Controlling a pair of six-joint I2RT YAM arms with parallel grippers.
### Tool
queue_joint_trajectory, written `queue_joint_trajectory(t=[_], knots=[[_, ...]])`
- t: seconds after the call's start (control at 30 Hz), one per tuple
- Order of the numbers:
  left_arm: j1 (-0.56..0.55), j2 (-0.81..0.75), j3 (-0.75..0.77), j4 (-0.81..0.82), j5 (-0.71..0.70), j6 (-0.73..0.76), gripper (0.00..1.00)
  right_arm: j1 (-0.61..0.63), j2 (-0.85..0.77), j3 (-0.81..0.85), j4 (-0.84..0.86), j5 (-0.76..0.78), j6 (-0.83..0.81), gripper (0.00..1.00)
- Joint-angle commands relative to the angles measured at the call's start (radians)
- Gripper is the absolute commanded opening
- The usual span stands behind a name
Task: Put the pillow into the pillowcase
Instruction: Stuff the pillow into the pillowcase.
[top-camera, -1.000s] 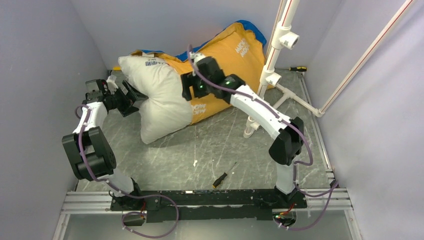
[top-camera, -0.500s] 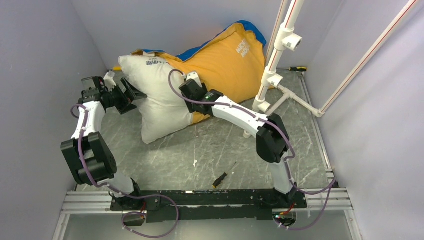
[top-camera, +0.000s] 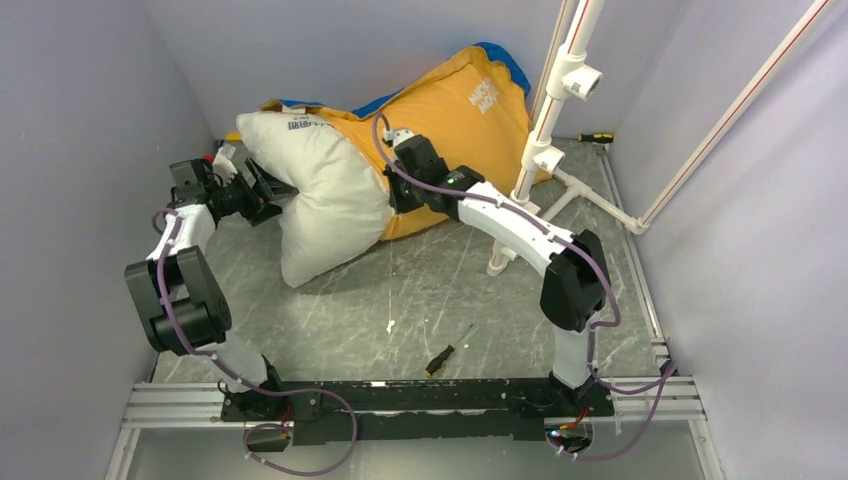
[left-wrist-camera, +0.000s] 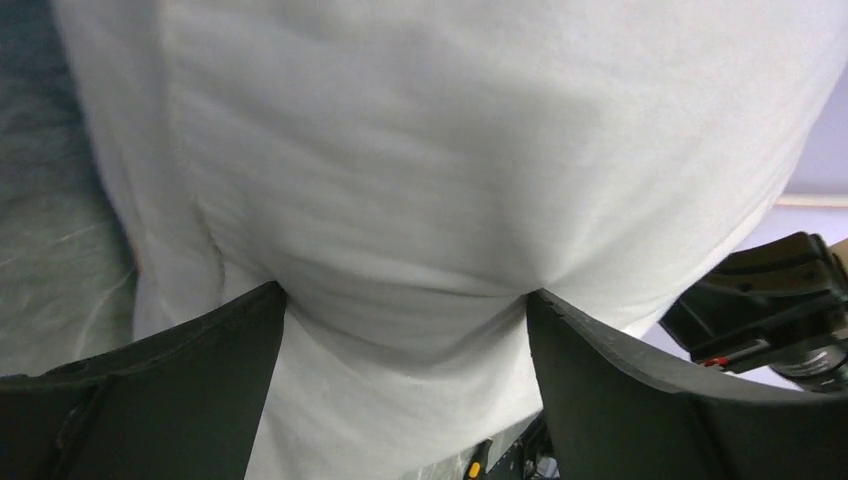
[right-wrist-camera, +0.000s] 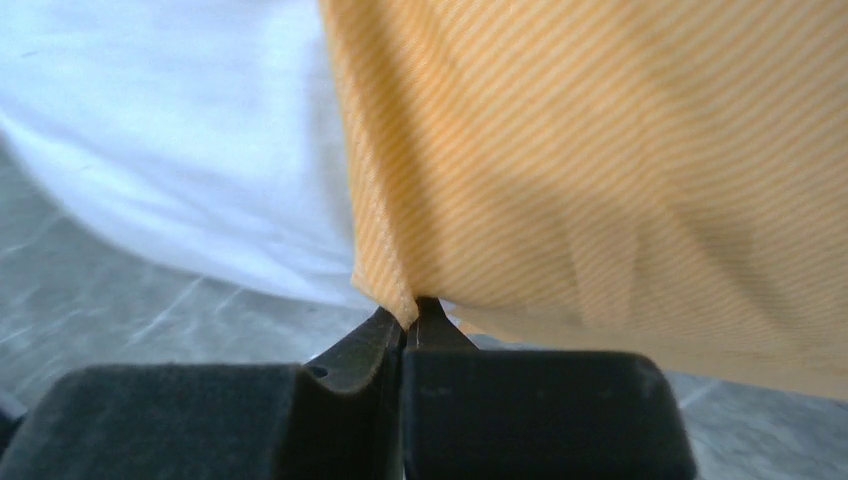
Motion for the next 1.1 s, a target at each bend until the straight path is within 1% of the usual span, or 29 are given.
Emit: queue_joint_trajectory(t=[0.0, 0.07, 0.17, 0.23, 0.27, 0.3, 0.37, 0.4, 0.5, 0.63, 0.7, 0.83, 0.93, 1.0, 1.07], knots=[[-0.092, 0.03, -0.001, 0.213, 0.193, -0.065, 0.87, -0.028, -0.091, 0.081, 0.167, -0.419, 0.063, 0.0], [-0.169, 0.031, 0.013, 0.269, 0.232, -0.099, 0.79, -0.035, -0.06, 0.167, 0.164, -0.535, 0.099, 0.0], [-0.286, 0.013, -0.001, 0.467, 0.254, -0.226, 0.52, -0.038, 0.024, 0.333, 0.134, -0.7, 0.151, 0.0], [-0.358, -0.013, -0.028, 0.644, 0.211, -0.327, 0.37, -0.039, 0.094, 0.436, 0.132, -0.819, 0.192, 0.0], [-0.396, -0.024, -0.042, 0.718, 0.176, -0.357, 0.29, -0.038, 0.114, 0.478, 0.133, -0.848, 0.21, 0.0], [-0.432, -0.033, -0.053, 0.779, 0.143, -0.365, 0.18, -0.038, 0.123, 0.493, 0.154, -0.883, 0.248, 0.0], [-0.492, -0.04, -0.054, 0.826, 0.089, -0.336, 0.04, -0.042, 0.118, 0.474, 0.238, -0.914, 0.32, 0.0], [-0.516, -0.034, -0.05, 0.824, 0.063, -0.318, 0.0, -0.047, 0.105, 0.445, 0.292, -0.923, 0.355, 0.0], [-0.576, -0.008, -0.059, 0.857, 0.012, -0.296, 0.0, -0.065, 0.089, 0.378, 0.472, -0.977, 0.49, 0.0], [-0.671, 0.034, -0.083, 0.955, -0.067, -0.269, 0.0, -0.074, 0.135, 0.414, 0.642, -1.046, 0.634, 0.0], [-0.716, 0.057, -0.083, 0.975, -0.096, -0.238, 0.0, -0.074, 0.166, 0.432, 0.75, -1.068, 0.735, 0.0], [-0.784, 0.127, -0.033, 0.902, -0.08, -0.165, 0.0, -0.075, 0.227, 0.487, 0.926, -1.069, 0.907, 0.0], [-0.817, 0.166, -0.026, 0.855, -0.094, -0.127, 0.0, -0.077, 0.276, 0.57, 0.945, -1.078, 0.969, 0.0], [-0.838, 0.187, -0.025, 0.812, -0.114, -0.091, 0.0, -0.081, 0.28, 0.575, 0.982, -1.069, 1.005, 0.0], [-0.859, 0.211, -0.025, 0.788, -0.124, -0.066, 0.0, -0.087, 0.284, 0.569, 1.054, -1.061, 1.066, 0.0]])
